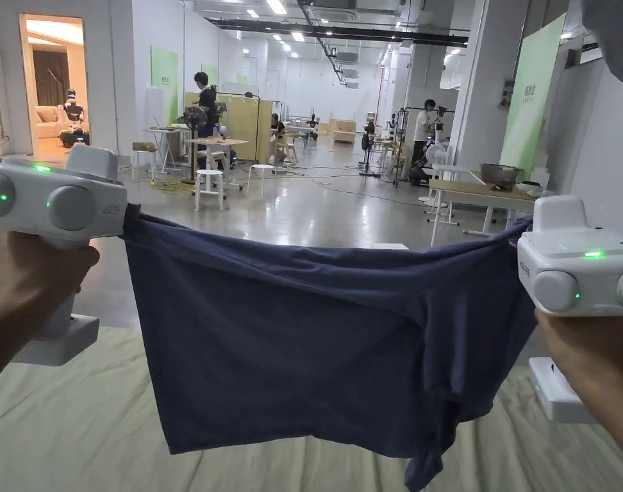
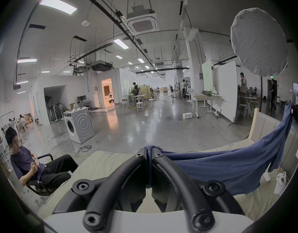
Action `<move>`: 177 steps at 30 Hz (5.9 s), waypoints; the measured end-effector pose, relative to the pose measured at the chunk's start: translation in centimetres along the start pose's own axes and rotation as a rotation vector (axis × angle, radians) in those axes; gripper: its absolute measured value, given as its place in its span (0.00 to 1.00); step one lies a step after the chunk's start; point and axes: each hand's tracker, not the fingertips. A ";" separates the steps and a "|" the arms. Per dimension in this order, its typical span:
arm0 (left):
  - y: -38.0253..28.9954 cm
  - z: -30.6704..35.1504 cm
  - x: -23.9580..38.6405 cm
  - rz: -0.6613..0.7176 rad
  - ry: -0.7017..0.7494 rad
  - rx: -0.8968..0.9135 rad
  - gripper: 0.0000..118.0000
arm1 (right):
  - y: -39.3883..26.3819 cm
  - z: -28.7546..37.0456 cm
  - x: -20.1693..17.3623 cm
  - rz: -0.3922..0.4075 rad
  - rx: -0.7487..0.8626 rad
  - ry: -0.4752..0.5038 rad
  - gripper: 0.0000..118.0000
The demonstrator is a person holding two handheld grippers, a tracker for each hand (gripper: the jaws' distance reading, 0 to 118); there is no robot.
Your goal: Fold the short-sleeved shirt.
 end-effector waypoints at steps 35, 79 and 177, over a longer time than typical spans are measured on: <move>-37.8 27.0 -1.9 0.127 -0.137 -0.408 0.04 | -28.5 33.3 1.7 0.019 -0.450 0.212 0.03; -33.0 22.7 7.6 0.108 -0.092 -0.082 0.11 | -24.0 31.3 -6.0 -0.187 -0.169 0.174 0.07; -29.1 3.3 6.0 -0.059 -0.171 -0.379 0.05 | -27.3 9.3 -2.6 -0.042 -0.514 0.242 0.03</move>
